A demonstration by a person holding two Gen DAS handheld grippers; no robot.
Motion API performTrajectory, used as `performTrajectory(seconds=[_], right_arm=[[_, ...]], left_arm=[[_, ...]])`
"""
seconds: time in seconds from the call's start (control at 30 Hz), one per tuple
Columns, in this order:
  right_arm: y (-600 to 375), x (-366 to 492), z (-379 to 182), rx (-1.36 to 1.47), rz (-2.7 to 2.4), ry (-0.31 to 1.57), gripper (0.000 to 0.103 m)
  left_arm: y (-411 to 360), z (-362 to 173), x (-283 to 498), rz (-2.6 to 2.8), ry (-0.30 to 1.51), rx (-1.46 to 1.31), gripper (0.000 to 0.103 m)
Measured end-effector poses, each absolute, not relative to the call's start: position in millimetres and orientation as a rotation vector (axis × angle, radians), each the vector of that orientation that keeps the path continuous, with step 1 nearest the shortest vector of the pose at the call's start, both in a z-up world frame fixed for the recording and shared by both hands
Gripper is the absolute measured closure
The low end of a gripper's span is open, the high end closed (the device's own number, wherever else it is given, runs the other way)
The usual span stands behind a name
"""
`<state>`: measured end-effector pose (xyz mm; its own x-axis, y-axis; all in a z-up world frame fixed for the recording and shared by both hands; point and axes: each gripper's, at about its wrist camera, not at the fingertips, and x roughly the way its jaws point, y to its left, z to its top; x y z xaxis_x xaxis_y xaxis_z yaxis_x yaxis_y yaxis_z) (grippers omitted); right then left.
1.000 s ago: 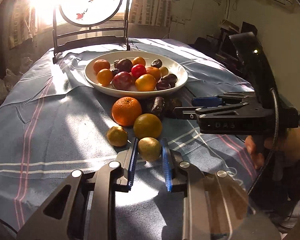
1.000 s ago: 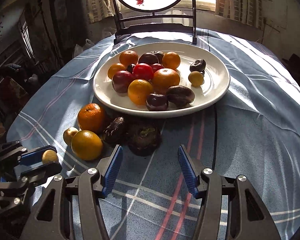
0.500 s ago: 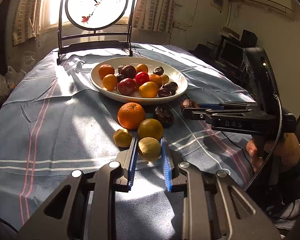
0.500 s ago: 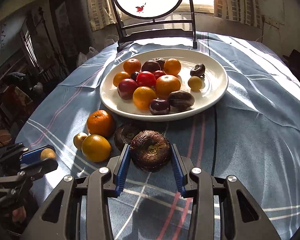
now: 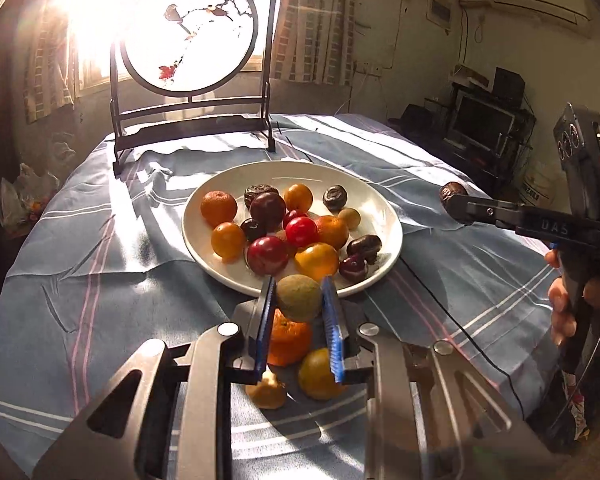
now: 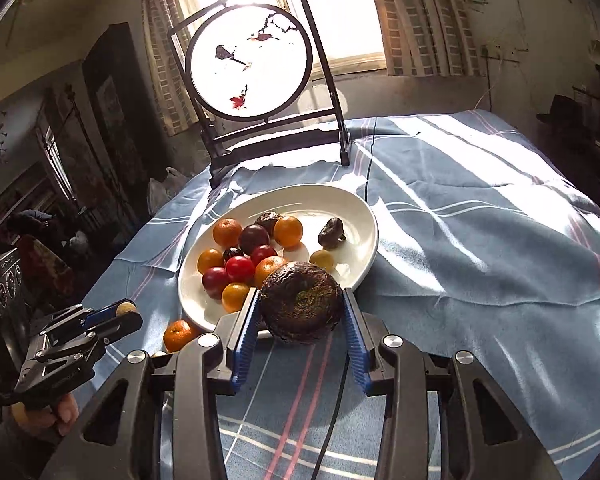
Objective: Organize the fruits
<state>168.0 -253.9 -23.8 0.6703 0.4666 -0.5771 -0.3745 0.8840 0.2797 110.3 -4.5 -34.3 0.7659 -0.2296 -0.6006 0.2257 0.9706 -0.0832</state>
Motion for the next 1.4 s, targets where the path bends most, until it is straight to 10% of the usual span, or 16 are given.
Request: performTrajectory(seconds=[0.27, 0.5, 0.73, 1.4], right_arm=[[-216, 236, -32, 0.143, 0.468, 0.743, 0.062], [-217, 209, -30, 0.135, 0.485, 0.699, 0.050], [-234, 160, -40, 0.158, 0.528, 0.727, 0.049], [-243, 116, -88, 0.204, 0.531, 0.831, 0.048]], left_arm=[[-6, -34, 188, -0.197, 0.719, -0.023, 0.080], [10, -35, 161, -0.175, 0.693, -0.067, 0.049], [14, -45, 100, -0.231, 0.720, -0.016, 0.043], [11, -98, 94, -0.262, 0.870, 0.081, 0.060]])
